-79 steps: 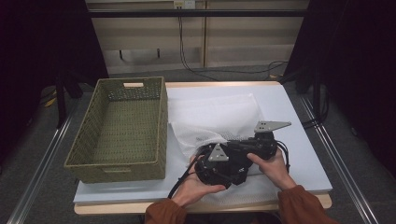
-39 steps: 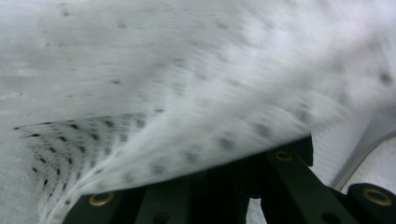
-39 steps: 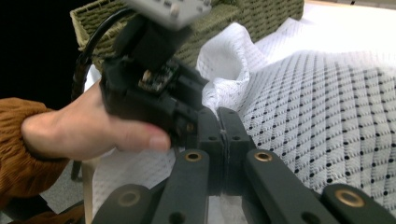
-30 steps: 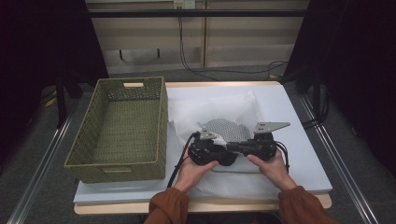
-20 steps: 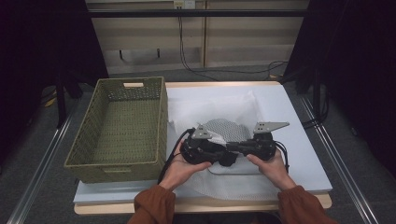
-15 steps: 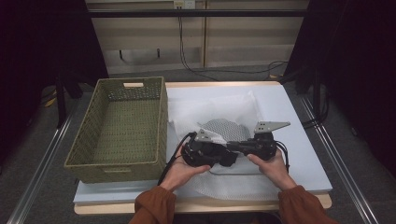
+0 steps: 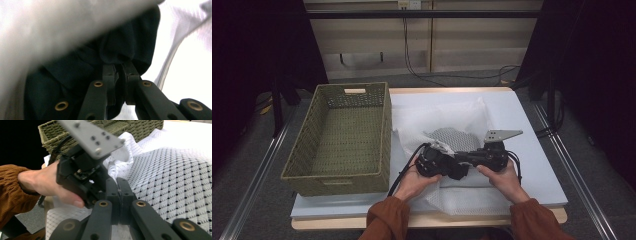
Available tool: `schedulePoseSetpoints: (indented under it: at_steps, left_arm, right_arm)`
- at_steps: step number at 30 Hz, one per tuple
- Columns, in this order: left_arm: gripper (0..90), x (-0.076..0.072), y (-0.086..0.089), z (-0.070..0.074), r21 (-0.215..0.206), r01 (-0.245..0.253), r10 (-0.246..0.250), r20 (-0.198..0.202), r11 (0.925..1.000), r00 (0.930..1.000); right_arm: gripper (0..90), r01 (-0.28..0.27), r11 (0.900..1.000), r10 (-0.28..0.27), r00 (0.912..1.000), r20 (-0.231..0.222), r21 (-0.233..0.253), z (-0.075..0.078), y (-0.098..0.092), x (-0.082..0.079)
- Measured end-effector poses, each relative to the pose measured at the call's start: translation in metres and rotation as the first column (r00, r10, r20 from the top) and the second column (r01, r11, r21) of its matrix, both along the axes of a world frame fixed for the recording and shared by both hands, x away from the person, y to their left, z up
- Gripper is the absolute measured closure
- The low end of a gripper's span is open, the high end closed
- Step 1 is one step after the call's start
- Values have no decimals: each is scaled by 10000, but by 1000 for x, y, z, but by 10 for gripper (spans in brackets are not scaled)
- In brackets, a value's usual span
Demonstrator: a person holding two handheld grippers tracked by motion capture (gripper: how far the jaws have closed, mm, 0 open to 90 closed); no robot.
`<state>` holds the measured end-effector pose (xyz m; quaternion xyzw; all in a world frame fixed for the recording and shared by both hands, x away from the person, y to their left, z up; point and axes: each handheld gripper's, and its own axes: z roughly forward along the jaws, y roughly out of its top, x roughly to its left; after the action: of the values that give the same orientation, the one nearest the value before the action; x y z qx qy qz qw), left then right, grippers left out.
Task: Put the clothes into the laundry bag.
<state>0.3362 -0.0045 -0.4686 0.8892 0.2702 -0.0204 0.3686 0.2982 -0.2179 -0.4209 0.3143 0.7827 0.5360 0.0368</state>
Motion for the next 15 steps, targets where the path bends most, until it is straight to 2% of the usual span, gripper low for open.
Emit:
schedulePoseSetpoints:
  at_steps: [1, 2, 5, 6, 7, 8, 9, 10, 12, 15]
  left_arm:
    - [837, 0, -2, 1, -37, -62, 62, 60, 10000, 10000]
    - [841, 2, -6, 4, 10, -363, 363, 122, 9993, 9993]
    - [843, 6, -8, 6, 49, -660, 659, 238, 9978, 9975]
    - [846, 11, -9, 7, -185, -999, 1004, 290, 9948, 9945]
    - [846, 11, -9, 7, -185, -999, 1004, 290, 9948, 9945]
    - [847, 14, -8, 10, -476, -1387, 1409, 468, 9892, 9889]
    - [848, 14, -8, 10, -476, -1387, 1409, 468, 9892, 9889]
    - [847, 16, -8, 12, -615, -1617, 1656, 644, 9849, 9841]
    - [847, 18, -8, 10, -653, -1756, 1795, 584, 9823, 9820]
    - [845, 18, -9, 4, -219, -1729, 1740, 683, 9847, 9824]
  right_arm:
    - [891, -25, 10000, 25, 10000, -15, 16, 0, 0, 0]
    - [891, -61, 10000, 61, 10000, -17, 40, 0, 0, 0]
    - [891, -78, 10000, 78, 10000, -46, 46, 0, 1, 0]
    - [891, -120, 9999, 120, 9999, -58, 66, 1, 1, -1]
    - [891, -111, 9999, 111, 9999, -37, 63, 1, 1, -1]
    - [891, -141, 9999, 141, 9999, -50, 94, 1, 1, -1]
    - [891, -141, 9999, 141, 9999, -50, 94, 1, 1, -1]
    - [891, -217, 9990, 223, 9996, -155, 398, 2, -1, -1]
    - [891, -170, 9991, 175, 9997, -147, 383, 2, -2, 0]
    - [891, -196, 9993, 203, 9995, -228, 311, 0, -2, 0]
